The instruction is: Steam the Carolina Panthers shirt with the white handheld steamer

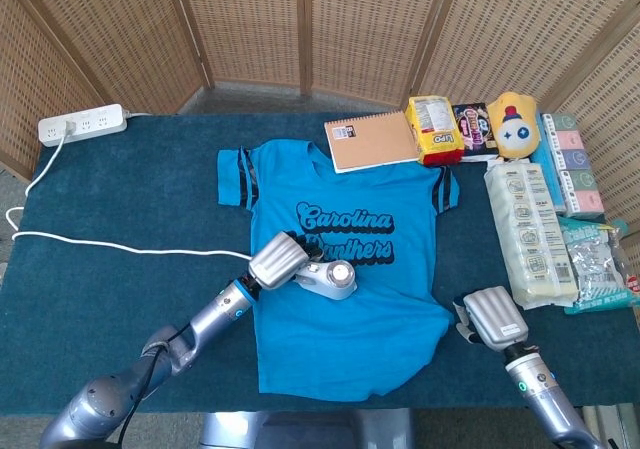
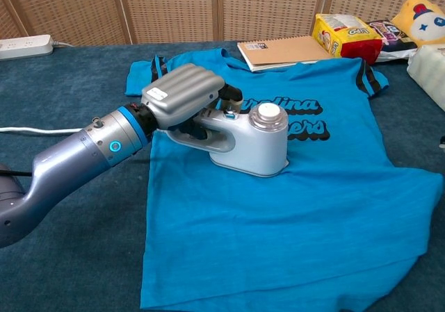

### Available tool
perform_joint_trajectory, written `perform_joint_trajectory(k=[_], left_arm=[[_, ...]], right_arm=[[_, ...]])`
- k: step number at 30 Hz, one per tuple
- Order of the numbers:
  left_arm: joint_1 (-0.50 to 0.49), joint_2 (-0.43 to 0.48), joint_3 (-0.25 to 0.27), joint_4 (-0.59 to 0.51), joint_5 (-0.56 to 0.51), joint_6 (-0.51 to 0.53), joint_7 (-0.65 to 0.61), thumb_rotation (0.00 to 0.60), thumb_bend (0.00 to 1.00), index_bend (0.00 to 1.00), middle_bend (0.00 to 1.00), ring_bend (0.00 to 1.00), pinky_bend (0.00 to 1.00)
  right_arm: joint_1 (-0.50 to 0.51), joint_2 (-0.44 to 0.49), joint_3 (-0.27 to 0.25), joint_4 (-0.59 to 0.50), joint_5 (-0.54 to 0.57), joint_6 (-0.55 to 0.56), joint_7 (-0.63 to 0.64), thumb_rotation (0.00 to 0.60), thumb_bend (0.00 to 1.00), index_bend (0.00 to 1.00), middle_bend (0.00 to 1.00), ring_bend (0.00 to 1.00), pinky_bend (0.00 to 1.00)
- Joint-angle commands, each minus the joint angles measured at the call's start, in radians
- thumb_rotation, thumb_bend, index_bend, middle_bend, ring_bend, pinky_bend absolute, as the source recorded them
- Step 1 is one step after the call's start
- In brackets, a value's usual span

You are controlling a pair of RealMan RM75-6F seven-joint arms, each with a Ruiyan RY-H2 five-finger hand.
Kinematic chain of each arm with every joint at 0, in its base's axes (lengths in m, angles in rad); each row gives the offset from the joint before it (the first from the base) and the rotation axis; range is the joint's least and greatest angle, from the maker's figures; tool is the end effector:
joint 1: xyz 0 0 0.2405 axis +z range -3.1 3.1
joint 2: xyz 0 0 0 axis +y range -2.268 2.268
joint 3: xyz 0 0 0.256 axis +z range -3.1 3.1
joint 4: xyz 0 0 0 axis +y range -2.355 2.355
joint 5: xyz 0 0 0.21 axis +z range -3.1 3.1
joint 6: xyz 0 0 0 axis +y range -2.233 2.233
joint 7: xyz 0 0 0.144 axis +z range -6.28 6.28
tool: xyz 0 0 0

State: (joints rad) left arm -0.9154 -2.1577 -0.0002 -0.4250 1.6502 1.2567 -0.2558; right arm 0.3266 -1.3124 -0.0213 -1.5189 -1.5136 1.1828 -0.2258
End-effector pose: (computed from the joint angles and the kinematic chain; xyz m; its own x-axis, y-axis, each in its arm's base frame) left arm -0.0983 0.3519 -0.1228 0.4313 -0.0394 0.9013 0.5804 -0.7528 -0.3106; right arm -0.2776 -0.2286 0.0537 0.5697 -0.2291 0.7892 -0.8112 -0.3110 0.4953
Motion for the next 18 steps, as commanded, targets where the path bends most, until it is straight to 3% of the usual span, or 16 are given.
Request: perform_joint_trajectory(k=[1,18], left_arm=[[0.002,0.000,0.001,0.004,0.001,0.002,-0.001,0.599,0.41,0.52,0.62,0.59,0.64],[0.055,0.061,0.017,0.032,-0.007,0.007,-0.014,0.598,0.41,0.52,0.62,0.59,0.64]], right_arm=[[-0.001,0.001,0.000,0.001,0.000,0.001,0.001,0.600,0.32,0.72,0.67,0.66,0.69],[0.007,-0.009,0.002,-0.005,0.001,-0.012,-0.015,0.600,0.32,0.72,0.67,0.66,0.69]])
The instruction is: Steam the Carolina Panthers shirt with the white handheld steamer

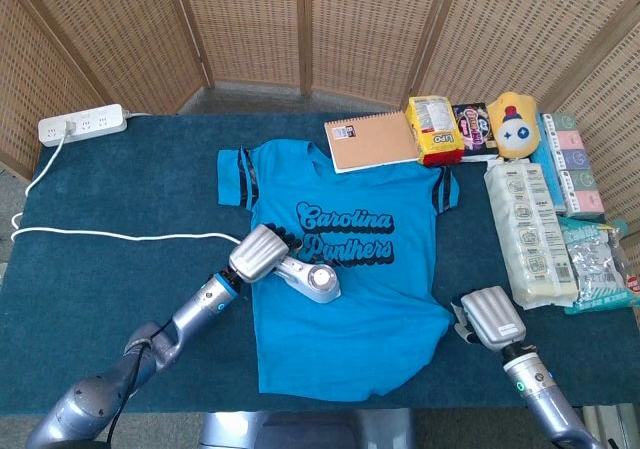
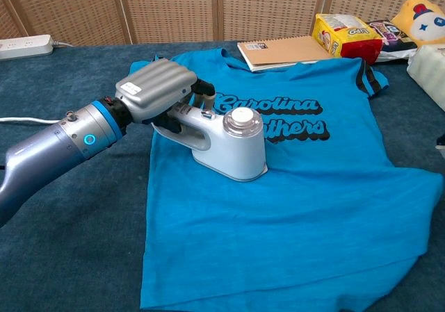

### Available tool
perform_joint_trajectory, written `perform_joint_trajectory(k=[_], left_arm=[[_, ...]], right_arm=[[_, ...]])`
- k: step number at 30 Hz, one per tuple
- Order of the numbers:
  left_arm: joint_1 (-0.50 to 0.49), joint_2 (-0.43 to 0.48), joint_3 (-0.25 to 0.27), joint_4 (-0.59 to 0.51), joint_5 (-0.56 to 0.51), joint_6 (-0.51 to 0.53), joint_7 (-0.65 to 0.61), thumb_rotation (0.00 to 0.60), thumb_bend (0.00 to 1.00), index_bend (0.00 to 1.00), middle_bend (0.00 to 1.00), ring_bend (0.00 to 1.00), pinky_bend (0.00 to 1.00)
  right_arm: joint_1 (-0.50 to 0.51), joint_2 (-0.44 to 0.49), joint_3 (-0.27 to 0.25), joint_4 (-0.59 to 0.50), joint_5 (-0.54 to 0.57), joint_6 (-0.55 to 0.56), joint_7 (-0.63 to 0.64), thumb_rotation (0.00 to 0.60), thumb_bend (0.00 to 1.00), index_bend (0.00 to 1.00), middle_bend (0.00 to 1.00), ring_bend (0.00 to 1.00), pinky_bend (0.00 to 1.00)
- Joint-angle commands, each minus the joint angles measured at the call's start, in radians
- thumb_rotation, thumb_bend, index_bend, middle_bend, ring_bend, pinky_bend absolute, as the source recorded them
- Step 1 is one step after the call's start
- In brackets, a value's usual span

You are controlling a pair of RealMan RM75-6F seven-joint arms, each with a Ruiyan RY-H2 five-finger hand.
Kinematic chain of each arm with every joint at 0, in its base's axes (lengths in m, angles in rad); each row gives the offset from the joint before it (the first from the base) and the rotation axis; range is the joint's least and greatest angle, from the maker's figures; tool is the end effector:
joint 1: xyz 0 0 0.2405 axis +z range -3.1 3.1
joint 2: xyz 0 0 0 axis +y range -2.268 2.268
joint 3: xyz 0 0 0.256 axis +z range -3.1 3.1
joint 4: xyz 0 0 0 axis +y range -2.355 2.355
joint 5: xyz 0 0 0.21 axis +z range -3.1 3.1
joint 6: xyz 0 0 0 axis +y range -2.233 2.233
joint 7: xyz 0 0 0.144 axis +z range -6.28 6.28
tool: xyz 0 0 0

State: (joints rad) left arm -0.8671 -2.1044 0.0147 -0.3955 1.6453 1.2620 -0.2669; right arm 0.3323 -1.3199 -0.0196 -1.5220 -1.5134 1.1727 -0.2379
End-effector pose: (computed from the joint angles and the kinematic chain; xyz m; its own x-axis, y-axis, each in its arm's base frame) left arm -0.1318 0.3643 -0.1008 0.4767 -0.0666 0.8765 0.5963 -0.7082 -0.3781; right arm -0.2746 -0.2294 0.0499 0.5739 -0.2324 0.7853 -0.8073 -0.3216 0.4948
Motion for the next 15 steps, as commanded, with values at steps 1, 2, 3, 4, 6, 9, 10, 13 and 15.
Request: perform_joint_trajectory(k=[1,2,3,4,6,9,10,13,15], left_arm=[[0.011,0.012,0.003,0.005,-0.003,0.002,-0.003,0.598,0.41,0.52,0.62,0.59,0.64],[0.018,0.021,0.004,0.010,-0.004,0.003,-0.004,0.599,0.41,0.52,0.62,0.59,0.64],[0.022,0.028,0.006,0.012,-0.004,0.005,-0.006,0.599,0.41,0.52,0.62,0.59,0.64],[0.024,0.032,0.006,0.012,-0.004,0.006,-0.008,0.598,0.41,0.52,0.62,0.59,0.64],[0.028,0.040,0.004,0.012,-0.007,0.008,-0.009,0.596,0.41,0.52,0.62,0.59,0.64],[0.033,0.048,0.001,0.009,-0.010,0.012,-0.011,0.599,0.41,0.52,0.62,0.59,0.64],[0.034,0.051,0.000,0.007,-0.012,0.015,-0.012,0.599,0.41,0.52,0.62,0.59,0.64],[0.041,0.060,-0.008,-0.005,-0.019,0.025,-0.020,0.597,0.41,0.52,0.62,0.59,0.64],[0.047,0.065,-0.018,-0.021,-0.031,0.026,-0.035,0.597,0.41,0.52,0.62,0.59,0.64]], right_arm=[[0.002,-0.002,0.001,-0.003,0.002,-0.003,-0.005,0.600,0.32,0.72,0.67,0.66,0.69],[0.004,-0.003,0.002,-0.005,0.002,-0.005,-0.009,0.600,0.32,0.72,0.67,0.66,0.69],[0.004,-0.003,0.003,-0.006,0.003,-0.006,-0.011,0.600,0.32,0.72,0.67,0.66,0.69],[0.005,-0.003,0.003,-0.008,0.004,-0.007,-0.013,0.600,0.32,0.72,0.67,0.66,0.69],[0.006,-0.004,0.003,-0.008,0.006,-0.009,-0.016,0.600,0.32,0.72,0.67,0.66,0.69],[0.007,-0.006,0.004,-0.008,0.006,-0.011,-0.017,0.600,0.32,0.72,0.67,0.66,0.69],[0.008,-0.007,0.004,-0.008,0.006,-0.011,-0.017,0.600,0.32,0.72,0.67,0.66,0.69],[0.007,-0.007,0.003,-0.007,0.006,-0.010,-0.015,0.600,0.32,0.72,0.67,0.66,0.69],[0.006,-0.006,0.003,-0.006,0.006,-0.008,-0.013,0.600,0.32,0.72,0.67,0.66,0.69]])
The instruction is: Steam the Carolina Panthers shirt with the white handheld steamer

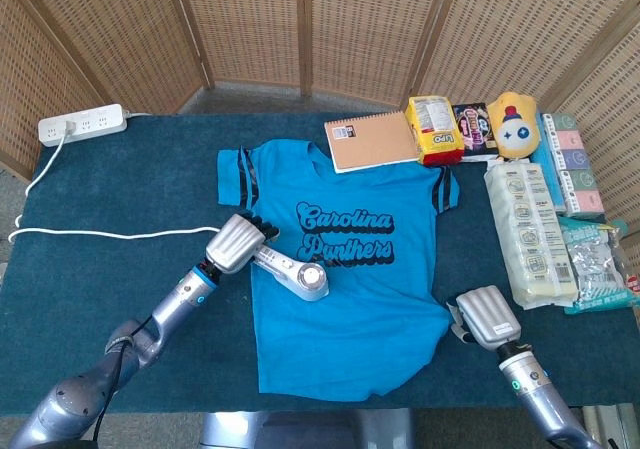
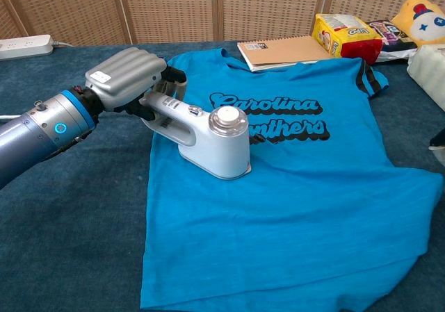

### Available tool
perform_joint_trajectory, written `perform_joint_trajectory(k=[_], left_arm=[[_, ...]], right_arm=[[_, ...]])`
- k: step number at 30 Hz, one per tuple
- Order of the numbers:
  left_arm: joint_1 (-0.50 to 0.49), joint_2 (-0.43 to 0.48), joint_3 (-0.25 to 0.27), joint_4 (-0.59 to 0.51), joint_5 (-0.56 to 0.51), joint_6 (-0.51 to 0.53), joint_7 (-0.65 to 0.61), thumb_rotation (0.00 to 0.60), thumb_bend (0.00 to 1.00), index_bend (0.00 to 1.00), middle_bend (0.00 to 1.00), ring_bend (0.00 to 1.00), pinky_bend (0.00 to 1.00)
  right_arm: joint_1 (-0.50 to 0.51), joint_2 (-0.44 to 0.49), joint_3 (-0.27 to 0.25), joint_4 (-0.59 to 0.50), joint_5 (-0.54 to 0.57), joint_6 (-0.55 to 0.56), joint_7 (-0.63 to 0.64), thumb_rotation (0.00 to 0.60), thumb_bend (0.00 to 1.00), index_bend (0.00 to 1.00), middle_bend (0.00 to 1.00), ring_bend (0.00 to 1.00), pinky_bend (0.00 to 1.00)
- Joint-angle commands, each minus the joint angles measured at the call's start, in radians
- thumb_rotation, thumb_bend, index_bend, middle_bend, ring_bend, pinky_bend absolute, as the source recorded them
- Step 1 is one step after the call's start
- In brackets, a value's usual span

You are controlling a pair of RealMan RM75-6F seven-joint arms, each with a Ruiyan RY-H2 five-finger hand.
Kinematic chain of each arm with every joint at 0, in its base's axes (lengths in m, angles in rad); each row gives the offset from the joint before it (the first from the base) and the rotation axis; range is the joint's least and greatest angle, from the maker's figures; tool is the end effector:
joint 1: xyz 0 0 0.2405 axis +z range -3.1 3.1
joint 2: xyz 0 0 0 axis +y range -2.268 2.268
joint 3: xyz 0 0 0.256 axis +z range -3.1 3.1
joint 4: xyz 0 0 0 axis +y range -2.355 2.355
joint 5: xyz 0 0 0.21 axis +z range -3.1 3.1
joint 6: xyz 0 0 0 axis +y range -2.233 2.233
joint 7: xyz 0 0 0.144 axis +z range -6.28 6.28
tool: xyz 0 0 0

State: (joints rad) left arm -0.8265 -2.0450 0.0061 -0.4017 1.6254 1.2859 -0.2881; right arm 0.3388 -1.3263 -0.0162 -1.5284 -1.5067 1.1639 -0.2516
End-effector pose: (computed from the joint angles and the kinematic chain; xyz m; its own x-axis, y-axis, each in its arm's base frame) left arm -0.1577 0.3740 -0.0744 0.4717 -0.0867 0.8775 0.6354 -0.6565 -0.4065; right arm -0.2712 -0.2309 0.0467 0.5756 -0.2347 0.7834 -0.8056 -0.3270 0.4940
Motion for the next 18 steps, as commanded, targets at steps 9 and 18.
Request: perform_joint_trajectory(k=[9,18], left_arm=[[0.025,0.009,-0.061,-0.081,-0.070,-0.026,-0.040,0.599,0.41,0.52,0.62,0.59,0.64],[0.037,0.021,-0.086,-0.111,-0.092,-0.026,-0.035,0.599,0.41,0.52,0.62,0.59,0.64]], right_arm=[[-0.002,0.001,-0.003,0.004,-0.004,0.005,0.008,0.600,0.32,0.72,0.67,0.66,0.69],[-0.003,0.003,-0.003,0.005,-0.006,0.007,0.010,0.600,0.32,0.72,0.67,0.66,0.69]])
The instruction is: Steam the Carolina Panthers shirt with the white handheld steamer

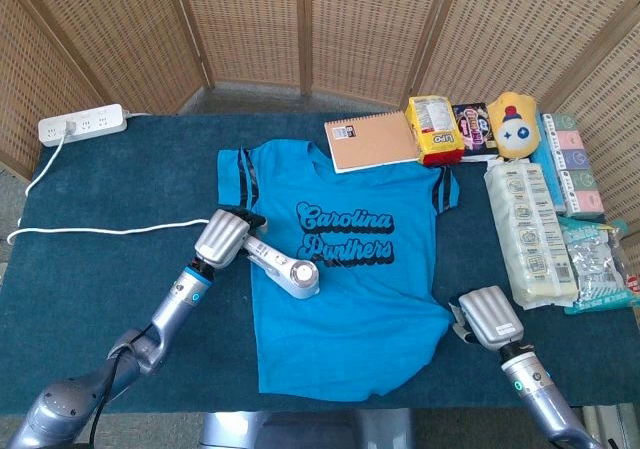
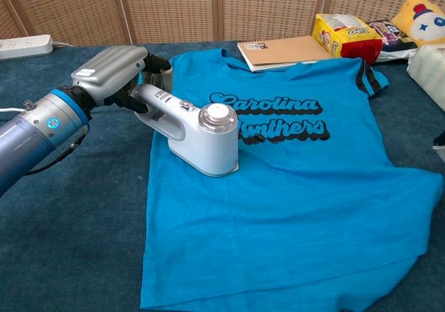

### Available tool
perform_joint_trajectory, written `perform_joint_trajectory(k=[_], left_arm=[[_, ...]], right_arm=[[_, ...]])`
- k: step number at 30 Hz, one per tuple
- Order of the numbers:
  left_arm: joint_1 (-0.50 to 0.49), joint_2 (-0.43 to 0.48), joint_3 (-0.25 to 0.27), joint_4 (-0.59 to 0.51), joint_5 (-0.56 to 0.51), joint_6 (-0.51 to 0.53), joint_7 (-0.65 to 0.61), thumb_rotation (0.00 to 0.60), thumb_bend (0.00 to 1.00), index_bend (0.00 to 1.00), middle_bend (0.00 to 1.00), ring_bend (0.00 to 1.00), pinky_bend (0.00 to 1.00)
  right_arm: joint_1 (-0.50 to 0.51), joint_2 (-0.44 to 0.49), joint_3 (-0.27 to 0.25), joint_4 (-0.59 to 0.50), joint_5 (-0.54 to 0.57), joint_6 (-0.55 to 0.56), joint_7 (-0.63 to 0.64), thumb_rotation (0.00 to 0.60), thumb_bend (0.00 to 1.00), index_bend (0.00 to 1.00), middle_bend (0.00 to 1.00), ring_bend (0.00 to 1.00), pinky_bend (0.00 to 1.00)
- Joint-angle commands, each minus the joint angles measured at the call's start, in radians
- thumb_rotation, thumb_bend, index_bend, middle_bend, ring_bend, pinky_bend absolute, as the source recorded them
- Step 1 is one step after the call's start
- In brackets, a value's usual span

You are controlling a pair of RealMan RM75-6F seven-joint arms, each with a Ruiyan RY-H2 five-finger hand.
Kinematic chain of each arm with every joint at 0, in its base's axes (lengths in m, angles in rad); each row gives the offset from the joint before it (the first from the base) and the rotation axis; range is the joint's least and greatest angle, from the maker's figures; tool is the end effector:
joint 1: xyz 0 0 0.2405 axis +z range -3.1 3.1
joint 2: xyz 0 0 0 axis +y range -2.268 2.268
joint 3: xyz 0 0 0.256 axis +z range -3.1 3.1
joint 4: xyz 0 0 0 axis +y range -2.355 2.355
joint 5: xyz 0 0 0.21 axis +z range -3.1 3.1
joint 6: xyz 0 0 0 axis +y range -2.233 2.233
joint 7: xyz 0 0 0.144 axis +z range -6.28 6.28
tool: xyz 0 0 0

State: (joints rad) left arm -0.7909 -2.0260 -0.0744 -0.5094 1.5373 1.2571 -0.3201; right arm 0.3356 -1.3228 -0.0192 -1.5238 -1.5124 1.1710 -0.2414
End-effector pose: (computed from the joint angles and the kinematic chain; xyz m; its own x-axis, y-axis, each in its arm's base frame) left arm -0.1661 0.3748 -0.0691 0.3303 -0.0102 0.9438 0.7900 -0.5442 -0.2824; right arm -0.2730 -0.2300 0.0486 0.5738 -0.2321 0.7854 -0.8068 -0.3251 0.4934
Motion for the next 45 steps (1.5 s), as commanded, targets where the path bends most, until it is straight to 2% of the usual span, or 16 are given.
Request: perform_joint_trajectory(k=[1,10,19,24,35,45], left_arm=[[0.002,0.003,-0.008,-0.006,-0.006,0.003,-0.005,0.599,0.41,0.52,0.62,0.59,0.64],[0.013,0.022,-0.022,0.000,-0.017,0.008,-0.007,0.600,0.41,0.52,0.62,0.59,0.64],[0.035,0.051,-0.022,0.054,-0.027,-0.003,-0.014,0.600,0.41,0.52,0.62,0.59,0.64],[0.050,0.057,-0.047,0.082,-0.059,-0.013,-0.048,0.600,0.41,0.52,0.62,0.59,0.64],[0.082,0.097,-0.101,0.064,-0.113,0.012,-0.106,0.600,0.41,0.52,0.62,0.59,0.64],[0.113,0.128,-0.115,0.043,-0.128,0.039,-0.131,0.600,0.41,0.52,0.62,0.59,0.64]], right_arm=[[0.000,0.000,0.000,0.000,0.000,-0.001,0.000,0.600,0.32,0.72,0.67,0.66,0.69],[0.002,-0.002,0.001,0.000,0.002,-0.003,-0.002,0.600,0.32,0.72,0.67,0.66,0.70],[0.007,-0.006,0.002,0.000,0.003,-0.010,-0.004,0.600,0.32,0.72,0.67,0.66,0.69],[0.009,-0.008,0.004,0.000,0.006,-0.013,-0.007,0.600,0.32,0.72,0.67,0.66,0.69],[0.012,-0.007,0.005,-0.005,0.006,-0.015,-0.013,0.600,0.32,0.72,0.67,0.66,0.69],[0.014,-0.006,0.005,-0.013,0.008,-0.016,-0.023,0.600,0.32,0.72,0.67,0.66,0.69]])
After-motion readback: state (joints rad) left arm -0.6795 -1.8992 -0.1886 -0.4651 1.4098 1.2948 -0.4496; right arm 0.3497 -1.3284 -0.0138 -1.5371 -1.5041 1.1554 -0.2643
